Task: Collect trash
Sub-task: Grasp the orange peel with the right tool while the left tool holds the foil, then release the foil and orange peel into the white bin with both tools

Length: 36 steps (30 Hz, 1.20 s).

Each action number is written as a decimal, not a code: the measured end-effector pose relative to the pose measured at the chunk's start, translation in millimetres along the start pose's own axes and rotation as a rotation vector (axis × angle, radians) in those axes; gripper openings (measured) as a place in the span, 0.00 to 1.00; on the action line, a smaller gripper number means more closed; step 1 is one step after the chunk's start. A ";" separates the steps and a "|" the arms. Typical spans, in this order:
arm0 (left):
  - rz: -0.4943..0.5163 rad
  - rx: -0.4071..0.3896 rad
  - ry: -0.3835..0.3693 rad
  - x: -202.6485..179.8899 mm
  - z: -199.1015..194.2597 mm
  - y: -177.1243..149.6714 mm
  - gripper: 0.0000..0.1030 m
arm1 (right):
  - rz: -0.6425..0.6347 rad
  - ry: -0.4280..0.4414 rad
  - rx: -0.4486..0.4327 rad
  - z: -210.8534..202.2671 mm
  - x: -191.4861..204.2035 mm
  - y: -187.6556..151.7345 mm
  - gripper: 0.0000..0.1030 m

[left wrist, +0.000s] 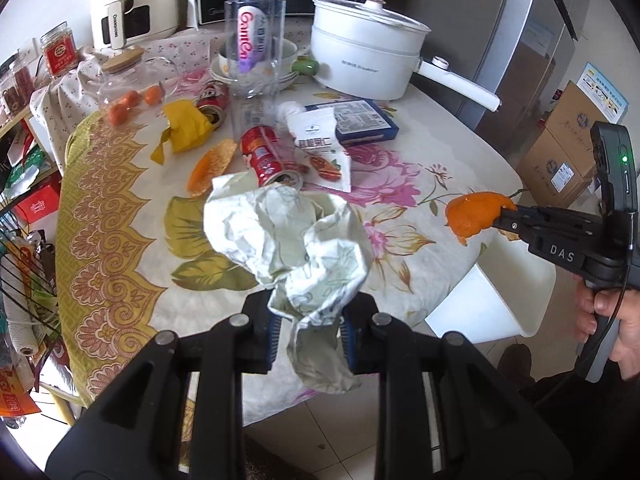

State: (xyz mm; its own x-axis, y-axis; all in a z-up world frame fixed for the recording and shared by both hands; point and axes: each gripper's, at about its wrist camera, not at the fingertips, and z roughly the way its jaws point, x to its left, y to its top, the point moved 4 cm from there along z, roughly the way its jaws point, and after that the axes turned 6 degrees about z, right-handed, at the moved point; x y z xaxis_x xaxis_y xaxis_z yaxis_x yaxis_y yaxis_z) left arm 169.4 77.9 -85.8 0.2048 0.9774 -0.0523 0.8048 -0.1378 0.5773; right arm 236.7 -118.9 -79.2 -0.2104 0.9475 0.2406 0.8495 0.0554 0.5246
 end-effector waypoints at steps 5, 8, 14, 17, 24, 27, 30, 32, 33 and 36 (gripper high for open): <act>0.056 -0.002 -0.016 -40.7 8.8 8.9 0.26 | 0.052 -0.033 0.019 -20.4 -41.9 -8.1 0.17; 0.103 0.001 -0.028 -65.5 16.9 12.9 0.26 | 0.064 -0.039 0.026 -32.9 -60.5 -13.7 0.17; 0.182 0.025 -0.062 -109.5 38.0 20.4 0.26 | 0.060 -0.076 0.026 -52.7 -88.8 -20.2 0.17; 0.192 0.039 -0.089 -126.5 48.7 24.2 0.26 | 0.069 -0.094 0.036 -57.8 -104.0 -24.8 0.17; 0.271 0.067 -0.150 -180.5 70.1 25.6 0.27 | 0.103 -0.134 0.062 -62.3 -135.9 -35.1 0.17; 0.300 0.076 -0.170 -200.1 77.3 25.3 0.27 | 0.114 -0.150 0.071 -64.9 -149.0 -40.7 0.17; 0.319 0.090 -0.188 -216.0 85.1 23.7 0.27 | 0.120 -0.164 0.086 -65.9 -162.0 -47.6 0.17; 0.333 0.099 -0.199 -225.1 89.6 22.5 0.27 | 0.128 -0.175 0.096 -66.5 -171.7 -52.1 0.17; 0.339 0.102 -0.205 -229.4 91.4 21.9 0.28 | 0.135 -0.181 0.101 -67.1 -177.4 -54.6 0.17; 0.359 0.110 -0.225 -244.7 95.7 20.4 0.28 | 0.151 -0.198 0.113 -67.9 -193.0 -60.6 0.17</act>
State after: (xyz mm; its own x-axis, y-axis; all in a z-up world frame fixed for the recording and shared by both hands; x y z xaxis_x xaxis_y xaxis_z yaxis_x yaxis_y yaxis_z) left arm 189.0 -179.4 -139.2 0.5890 0.8068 -0.0470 0.7126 -0.4910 0.5012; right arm 193.0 -326.5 -102.0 0.0116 0.9902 0.1390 0.9149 -0.0666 0.3981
